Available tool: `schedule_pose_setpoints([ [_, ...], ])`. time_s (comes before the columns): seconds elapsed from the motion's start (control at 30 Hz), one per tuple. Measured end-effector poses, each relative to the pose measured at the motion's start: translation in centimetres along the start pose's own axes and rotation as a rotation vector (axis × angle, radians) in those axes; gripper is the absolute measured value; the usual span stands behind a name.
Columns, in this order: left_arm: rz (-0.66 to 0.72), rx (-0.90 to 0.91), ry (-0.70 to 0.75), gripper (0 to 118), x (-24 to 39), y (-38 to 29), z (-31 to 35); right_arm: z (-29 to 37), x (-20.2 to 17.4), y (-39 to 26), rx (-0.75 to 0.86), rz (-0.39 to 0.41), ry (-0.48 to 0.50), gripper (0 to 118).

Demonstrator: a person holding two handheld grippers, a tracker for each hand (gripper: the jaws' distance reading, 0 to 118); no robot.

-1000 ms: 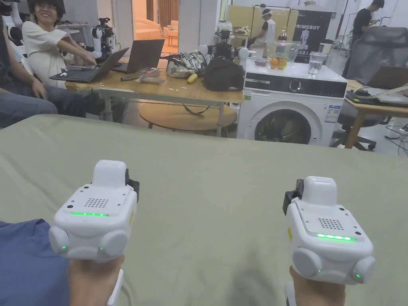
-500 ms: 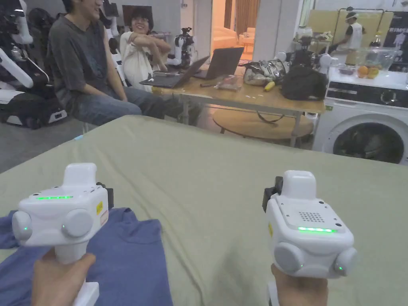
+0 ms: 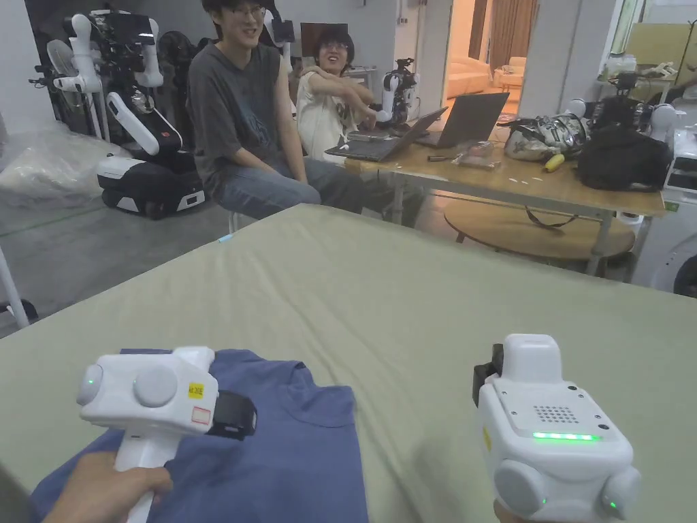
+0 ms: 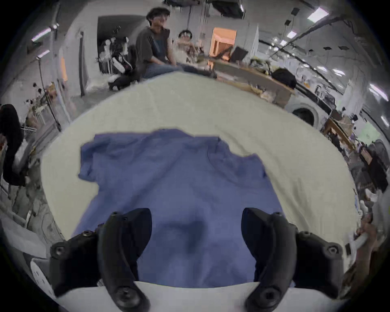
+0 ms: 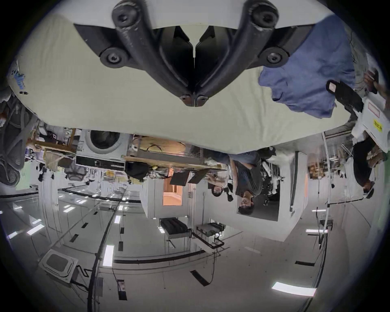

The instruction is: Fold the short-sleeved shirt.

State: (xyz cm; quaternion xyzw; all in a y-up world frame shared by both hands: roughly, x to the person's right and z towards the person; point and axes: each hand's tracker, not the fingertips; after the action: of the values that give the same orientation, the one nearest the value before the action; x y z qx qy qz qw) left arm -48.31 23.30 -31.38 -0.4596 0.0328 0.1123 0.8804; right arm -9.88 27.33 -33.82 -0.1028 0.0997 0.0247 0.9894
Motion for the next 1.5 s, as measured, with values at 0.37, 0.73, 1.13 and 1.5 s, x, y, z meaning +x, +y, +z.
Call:
schedule_pose_setpoints([
  [0.37, -0.200, -0.054, 0.136, 86, 4.0, -4.3, -5.1, 0.3, 2.4, -1.8, -0.049, 0.028, -0.049, 0],
  [0.73, -0.195, 0.033, 0.033, 0, 3.8, -4.4, -3.2, 1.5, 3.7, -2.1, -0.059, 0.021, -0.064, 0],
  [1.13, -0.198, 0.378, -0.125, 0, 8.0, 2.9, 8.0, 3.7, 6.9, 0.2, 0.011, -0.019, -0.122, 0],
  [1.5, -0.371, 0.495, -0.330, 0, 21.8, 9.3, 14.2, 8.1, 13.4, 2.7, 0.089, -0.047, -0.232, 0],
])
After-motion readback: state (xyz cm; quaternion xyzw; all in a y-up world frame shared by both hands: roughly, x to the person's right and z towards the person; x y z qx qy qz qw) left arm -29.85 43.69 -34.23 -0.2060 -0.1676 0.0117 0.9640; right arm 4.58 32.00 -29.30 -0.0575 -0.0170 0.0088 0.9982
